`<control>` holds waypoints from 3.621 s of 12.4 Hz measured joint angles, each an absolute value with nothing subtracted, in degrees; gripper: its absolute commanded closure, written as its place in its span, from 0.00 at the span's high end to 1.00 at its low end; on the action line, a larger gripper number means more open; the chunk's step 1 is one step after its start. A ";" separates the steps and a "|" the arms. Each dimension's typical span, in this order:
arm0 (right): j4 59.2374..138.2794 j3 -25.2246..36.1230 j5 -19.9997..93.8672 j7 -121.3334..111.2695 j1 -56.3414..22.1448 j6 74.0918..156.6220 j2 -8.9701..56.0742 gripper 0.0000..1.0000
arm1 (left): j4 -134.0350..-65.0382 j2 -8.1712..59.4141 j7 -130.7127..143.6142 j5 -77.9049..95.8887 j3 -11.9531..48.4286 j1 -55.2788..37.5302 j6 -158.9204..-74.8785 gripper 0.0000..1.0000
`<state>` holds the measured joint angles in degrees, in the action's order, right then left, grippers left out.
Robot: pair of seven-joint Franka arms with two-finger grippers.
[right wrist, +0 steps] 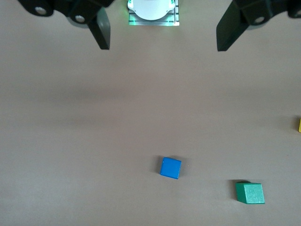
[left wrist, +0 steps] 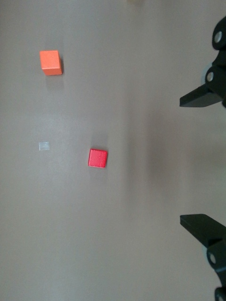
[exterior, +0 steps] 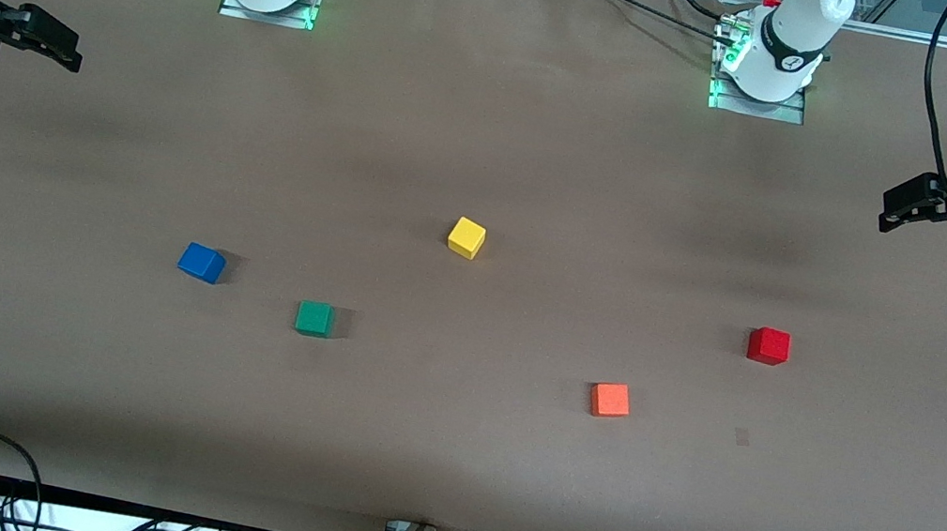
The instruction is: Pass red block to right arm, stack on blue
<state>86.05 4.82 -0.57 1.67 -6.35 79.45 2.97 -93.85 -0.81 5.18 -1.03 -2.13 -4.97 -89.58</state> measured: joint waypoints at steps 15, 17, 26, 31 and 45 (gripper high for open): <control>86.05 4.82 -0.57 1.64 -6.34 79.51 3.28 1.00 | -93.58 -1.08 6.29 -1.03 -2.18 -4.71 -87.93 1.00; 86.05 4.82 -0.57 1.64 -6.35 79.51 3.28 1.00 | -93.66 -1.02 6.32 -1.03 -2.31 -4.45 -87.67 1.00; 86.05 4.82 -0.57 1.63 -6.34 79.52 3.28 1.00 | -94.92 1.64 6.30 -1.03 -2.42 -3.11 -87.48 1.00; 86.04 4.82 -0.57 1.63 -6.34 79.53 3.28 1.00 | -99.56 4.72 6.11 -1.03 -2.46 -2.02 -94.28 1.00; 85.99 4.82 -0.57 1.63 -6.30 79.54 3.30 1.00 | -109.77 23.54 1.90 -2.17 -2.23 -2.03 -124.53 1.00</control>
<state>85.99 4.82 -0.57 1.63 -6.30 79.54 3.30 -109.77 23.54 1.90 -2.17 -2.23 -2.03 -124.53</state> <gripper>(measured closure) 0.000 0.000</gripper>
